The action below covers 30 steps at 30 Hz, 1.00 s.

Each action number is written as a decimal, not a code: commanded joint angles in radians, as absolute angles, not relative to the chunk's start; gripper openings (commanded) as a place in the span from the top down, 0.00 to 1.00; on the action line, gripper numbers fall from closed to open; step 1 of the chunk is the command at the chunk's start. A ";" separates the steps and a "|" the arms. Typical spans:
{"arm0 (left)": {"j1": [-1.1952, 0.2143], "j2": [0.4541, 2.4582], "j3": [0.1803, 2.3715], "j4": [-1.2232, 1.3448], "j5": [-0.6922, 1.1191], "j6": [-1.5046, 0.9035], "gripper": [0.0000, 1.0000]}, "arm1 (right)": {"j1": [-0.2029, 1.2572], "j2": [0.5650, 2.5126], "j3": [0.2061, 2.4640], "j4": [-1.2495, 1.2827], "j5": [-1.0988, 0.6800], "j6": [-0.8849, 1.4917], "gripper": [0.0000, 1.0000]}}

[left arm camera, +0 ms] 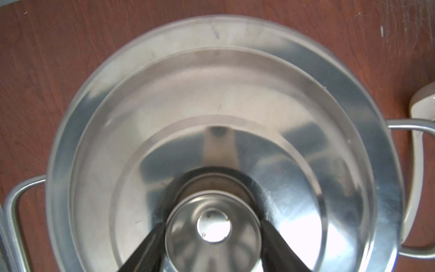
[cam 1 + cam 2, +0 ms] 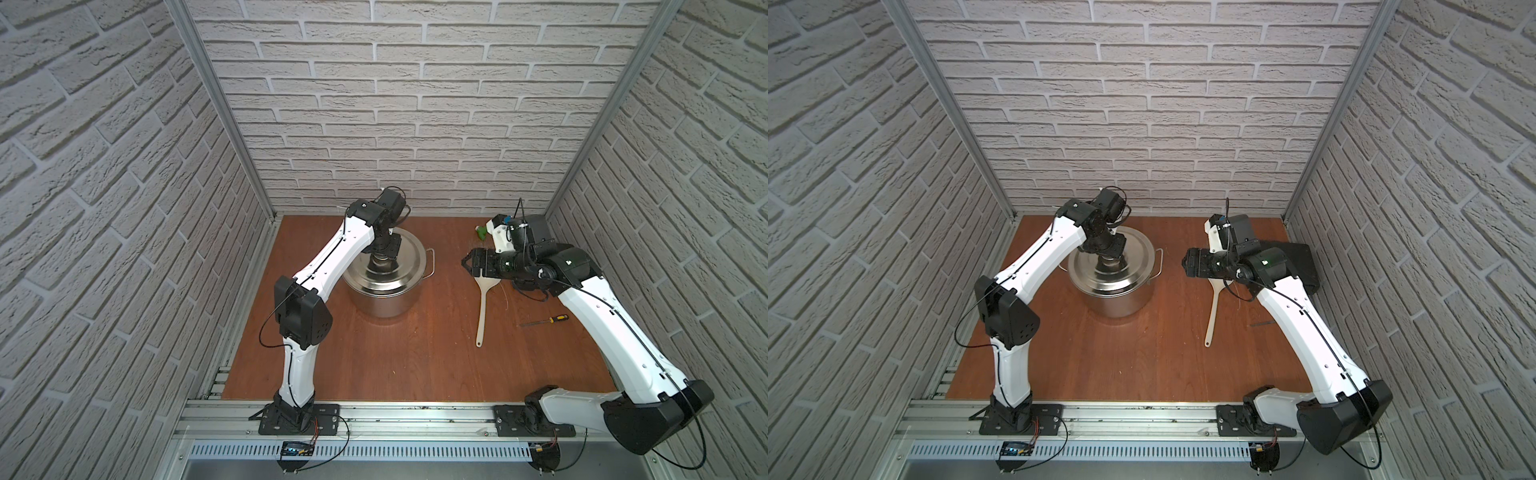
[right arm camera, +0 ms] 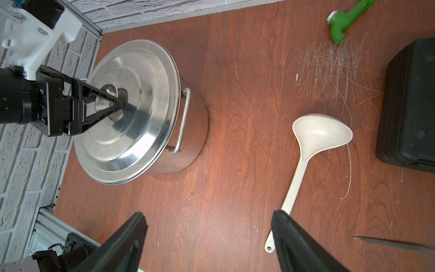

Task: Stir the soup with a spoon
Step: Pick up the lid from the pan.

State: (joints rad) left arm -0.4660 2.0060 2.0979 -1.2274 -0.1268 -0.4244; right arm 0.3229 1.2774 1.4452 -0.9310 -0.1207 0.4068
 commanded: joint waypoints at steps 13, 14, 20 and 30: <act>-0.433 2.013 2.284 -1.336 -0.181 -0.417 0.89 | 0.328 1.231 1.411 -0.888 -0.063 0.416 0.13; -0.422 2.009 2.306 -1.344 -0.185 -0.416 0.89 | 0.327 1.230 1.411 -0.888 -0.062 0.418 0.13; -0.313 1.945 2.383 -1.361 -0.198 -0.413 0.90 | 0.328 1.234 1.418 -0.882 -0.068 0.422 0.13; 0.097 1.774 2.188 -1.238 -0.073 -0.452 0.90 | 0.330 1.248 1.426 -0.866 -0.096 0.438 0.13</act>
